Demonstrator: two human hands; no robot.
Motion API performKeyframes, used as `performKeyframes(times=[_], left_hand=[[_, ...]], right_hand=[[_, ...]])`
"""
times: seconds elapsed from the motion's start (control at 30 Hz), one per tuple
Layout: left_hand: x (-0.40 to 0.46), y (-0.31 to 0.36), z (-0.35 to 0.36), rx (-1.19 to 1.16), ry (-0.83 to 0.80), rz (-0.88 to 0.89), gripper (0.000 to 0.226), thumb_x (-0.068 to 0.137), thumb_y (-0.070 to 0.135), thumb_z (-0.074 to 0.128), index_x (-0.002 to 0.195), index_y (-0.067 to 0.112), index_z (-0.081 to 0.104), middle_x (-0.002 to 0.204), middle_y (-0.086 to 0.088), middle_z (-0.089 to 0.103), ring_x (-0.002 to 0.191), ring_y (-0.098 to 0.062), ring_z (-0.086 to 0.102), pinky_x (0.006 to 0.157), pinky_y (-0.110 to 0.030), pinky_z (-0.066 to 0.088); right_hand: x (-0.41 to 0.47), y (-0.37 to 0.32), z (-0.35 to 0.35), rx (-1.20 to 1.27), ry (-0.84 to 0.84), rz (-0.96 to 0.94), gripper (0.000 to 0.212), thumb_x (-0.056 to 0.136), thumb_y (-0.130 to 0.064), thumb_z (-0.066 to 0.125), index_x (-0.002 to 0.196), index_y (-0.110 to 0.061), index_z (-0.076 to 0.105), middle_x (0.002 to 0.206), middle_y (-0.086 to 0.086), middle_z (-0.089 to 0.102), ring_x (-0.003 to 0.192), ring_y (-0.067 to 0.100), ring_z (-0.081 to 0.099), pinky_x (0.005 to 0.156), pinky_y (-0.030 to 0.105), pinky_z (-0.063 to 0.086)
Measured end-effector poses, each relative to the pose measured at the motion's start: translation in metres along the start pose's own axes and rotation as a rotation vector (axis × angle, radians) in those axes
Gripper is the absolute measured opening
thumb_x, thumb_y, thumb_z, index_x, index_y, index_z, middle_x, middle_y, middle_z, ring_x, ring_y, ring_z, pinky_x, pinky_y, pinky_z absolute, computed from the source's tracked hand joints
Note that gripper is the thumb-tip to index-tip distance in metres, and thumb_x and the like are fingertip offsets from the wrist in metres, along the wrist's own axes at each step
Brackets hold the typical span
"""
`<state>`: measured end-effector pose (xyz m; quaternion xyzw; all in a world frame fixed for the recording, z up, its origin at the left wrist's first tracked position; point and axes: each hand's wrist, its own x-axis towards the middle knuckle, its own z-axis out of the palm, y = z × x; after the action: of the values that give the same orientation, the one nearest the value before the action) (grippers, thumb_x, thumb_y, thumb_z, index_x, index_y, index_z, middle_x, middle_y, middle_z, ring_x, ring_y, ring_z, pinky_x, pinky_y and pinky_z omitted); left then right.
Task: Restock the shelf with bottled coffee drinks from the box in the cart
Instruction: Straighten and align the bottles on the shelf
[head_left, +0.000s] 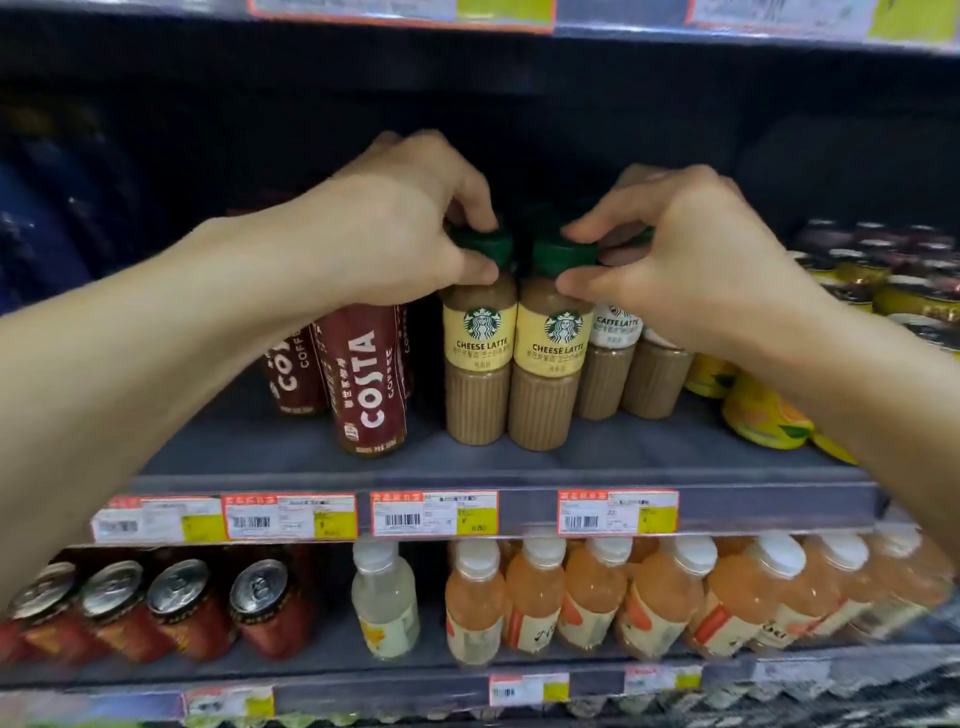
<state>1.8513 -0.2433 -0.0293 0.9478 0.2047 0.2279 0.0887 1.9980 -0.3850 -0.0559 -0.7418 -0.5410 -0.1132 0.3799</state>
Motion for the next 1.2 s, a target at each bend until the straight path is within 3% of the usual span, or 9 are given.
performKeyframes(times=[0.43,0.53,0.7,0.8,0.87,0.97,1.1,1.2], left_hand=[[-0.022,-0.006,-0.008,-0.003,-0.003,0.011,0.032,0.075,0.040,0.076,0.104,0.031,0.067,0.104,0.006,0.063,0.105,-0.014,0.057,0.095,-0.040,0.049],[-0.023,-0.007,-0.007,0.044,-0.009,0.001,0.036,0.077,0.043,0.075,0.109,0.032,0.064,0.109,0.004,0.061,0.106,-0.014,0.055,0.097,-0.034,0.047],[-0.019,-0.006,-0.008,0.149,-0.060,-0.008,0.042,0.077,0.048,0.072,0.113,0.033,0.057,0.110,0.001,0.051,0.107,-0.019,0.049,0.085,-0.026,0.039],[-0.018,-0.002,-0.017,0.208,-0.154,0.015,0.051,0.074,0.060,0.067,0.116,0.036,0.051,0.117,0.002,0.052,0.110,-0.018,0.047,0.087,-0.030,0.042],[-0.017,-0.002,-0.025,0.225,-0.164,0.046,0.055,0.074,0.069,0.057,0.119,0.037,0.050,0.120,0.006,0.053,0.109,-0.013,0.048,0.089,-0.030,0.043],[-0.011,-0.007,-0.033,0.196,-0.100,0.059,0.046,0.086,0.063,0.044,0.122,0.035,0.051,0.113,0.015,0.050,0.103,-0.007,0.041,0.087,-0.026,0.036],[0.012,-0.019,-0.035,0.196,-0.043,0.075,0.020,0.094,0.042,0.051,0.107,0.031,0.062,0.106,0.010,0.058,0.091,-0.011,0.048,0.077,-0.025,0.035],[0.033,-0.027,-0.029,0.099,-0.120,0.129,0.018,0.090,0.034,0.063,0.106,0.027,0.067,0.105,0.010,0.066,0.097,-0.011,0.060,0.091,-0.030,0.046]], right_hand=[[-0.010,-0.014,0.006,0.050,-0.018,-0.008,0.034,0.075,-0.022,0.083,0.106,-0.016,0.073,0.097,-0.009,0.061,0.090,0.011,0.064,0.082,0.032,0.057],[-0.012,-0.016,0.007,0.063,-0.024,-0.002,0.034,0.075,-0.021,0.083,0.107,-0.016,0.072,0.097,-0.010,0.060,0.089,0.011,0.064,0.082,0.032,0.057],[-0.013,-0.019,0.007,0.033,-0.064,-0.020,0.039,0.077,-0.024,0.080,0.114,-0.016,0.070,0.102,-0.010,0.059,0.097,0.011,0.061,0.090,0.034,0.054],[-0.013,-0.021,-0.004,0.032,-0.071,-0.033,0.034,0.083,-0.034,0.069,0.115,-0.024,0.069,0.106,-0.014,0.063,0.101,0.004,0.060,0.091,0.026,0.052],[-0.008,-0.018,-0.015,0.072,0.004,-0.007,0.023,0.089,-0.027,0.063,0.111,-0.026,0.071,0.105,-0.014,0.068,0.099,0.001,0.063,0.090,0.019,0.052],[0.008,-0.009,-0.030,0.113,0.072,0.068,0.018,0.091,-0.015,0.063,0.099,-0.028,0.073,0.098,-0.012,0.072,0.091,0.000,0.065,0.078,0.008,0.050],[0.034,-0.002,-0.037,-0.065,-0.134,0.112,0.016,0.089,-0.025,0.070,0.103,-0.033,0.067,0.105,-0.013,0.068,0.093,-0.001,0.060,0.076,0.000,0.040],[0.054,-0.003,-0.038,-0.157,-0.364,0.149,0.026,0.086,-0.031,0.072,0.109,-0.036,0.063,0.109,-0.014,0.064,0.103,0.003,0.059,0.087,0.009,0.043]])
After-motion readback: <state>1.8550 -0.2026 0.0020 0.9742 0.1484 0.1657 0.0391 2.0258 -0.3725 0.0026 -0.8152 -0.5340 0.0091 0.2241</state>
